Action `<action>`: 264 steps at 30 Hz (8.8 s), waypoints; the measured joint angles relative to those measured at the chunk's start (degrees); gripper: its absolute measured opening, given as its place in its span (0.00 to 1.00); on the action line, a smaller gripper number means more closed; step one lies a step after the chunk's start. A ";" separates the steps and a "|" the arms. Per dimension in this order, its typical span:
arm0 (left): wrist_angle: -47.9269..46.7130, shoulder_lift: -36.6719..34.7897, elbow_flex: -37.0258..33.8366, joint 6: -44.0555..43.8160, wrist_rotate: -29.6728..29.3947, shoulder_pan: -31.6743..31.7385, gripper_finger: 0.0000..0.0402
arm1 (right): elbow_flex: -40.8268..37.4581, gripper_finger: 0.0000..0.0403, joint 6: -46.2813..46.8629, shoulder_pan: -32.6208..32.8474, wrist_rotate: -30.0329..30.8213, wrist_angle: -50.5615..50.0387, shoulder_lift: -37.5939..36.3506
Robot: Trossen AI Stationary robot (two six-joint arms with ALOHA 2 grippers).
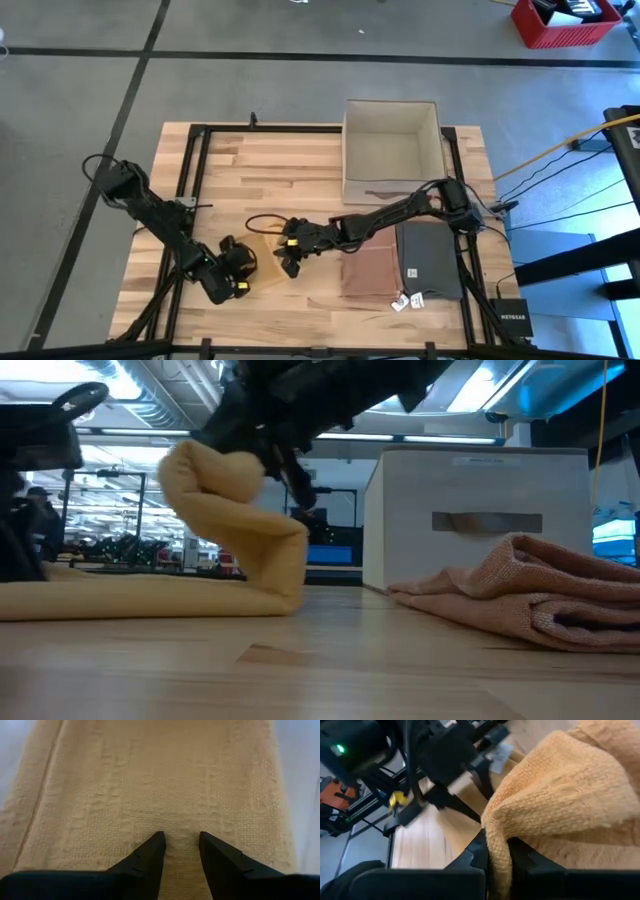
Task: Fold towel
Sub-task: Fold the yellow towel, then stack the yellow towel into the light orange towel
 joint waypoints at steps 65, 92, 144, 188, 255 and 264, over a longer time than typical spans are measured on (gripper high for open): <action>-10.94 -9.12 5.61 -3.31 14.42 -3.91 0.30 | 7.67 0.46 5.84 0.76 -1.85 5.82 10.18; 0.95 -6.55 8.52 27.13 3.89 16.25 0.30 | 5.10 0.49 -31.28 0.81 -1.34 -14.54 8.31; -15.46 -3.55 10.56 25.74 29.35 23.35 0.27 | 3.23 0.49 -28.66 0.79 -0.73 -10.33 9.11; -8.20 -9.48 4.84 -3.77 26.53 -4.81 0.00 | 3.23 0.49 -28.53 0.81 -0.71 -10.33 9.11; 28.81 9.28 1.56 -1.89 2.91 -2.29 0.01 | 3.23 0.49 -48.89 6.16 12.79 -28.01 1.74; 28.45 8.89 4.37 9.79 0.53 -1.38 0.01 | 3.32 0.49 -40.22 5.84 12.80 -34.76 -7.28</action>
